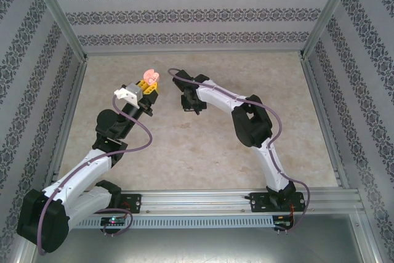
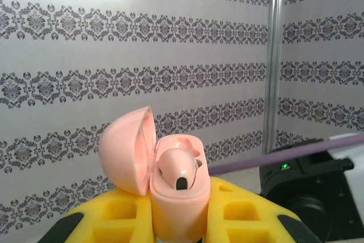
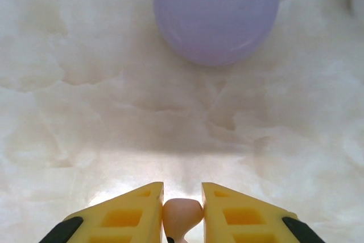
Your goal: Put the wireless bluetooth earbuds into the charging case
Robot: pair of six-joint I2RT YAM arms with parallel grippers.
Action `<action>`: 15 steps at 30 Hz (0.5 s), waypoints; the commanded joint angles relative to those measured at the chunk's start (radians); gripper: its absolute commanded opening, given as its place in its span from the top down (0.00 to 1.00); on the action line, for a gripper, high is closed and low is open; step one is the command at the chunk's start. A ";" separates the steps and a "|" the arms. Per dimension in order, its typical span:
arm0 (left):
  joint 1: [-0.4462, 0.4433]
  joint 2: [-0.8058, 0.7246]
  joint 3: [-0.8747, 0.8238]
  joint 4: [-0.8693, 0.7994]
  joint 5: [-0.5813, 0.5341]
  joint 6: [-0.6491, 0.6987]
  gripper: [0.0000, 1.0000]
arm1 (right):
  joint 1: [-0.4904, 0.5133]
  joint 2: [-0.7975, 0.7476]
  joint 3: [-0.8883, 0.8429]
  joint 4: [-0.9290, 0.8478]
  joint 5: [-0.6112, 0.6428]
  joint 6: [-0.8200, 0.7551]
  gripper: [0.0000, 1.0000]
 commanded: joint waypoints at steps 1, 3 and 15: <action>0.013 0.005 0.036 0.001 0.022 -0.019 1.00 | -0.007 -0.093 -0.032 0.033 0.025 -0.007 0.77; 0.013 0.004 0.039 -0.001 0.028 -0.016 1.00 | -0.011 -0.135 -0.053 0.046 0.029 -0.009 0.78; 0.013 0.035 0.063 0.018 0.125 0.025 1.00 | -0.033 -0.491 -0.178 0.149 0.018 -0.062 0.78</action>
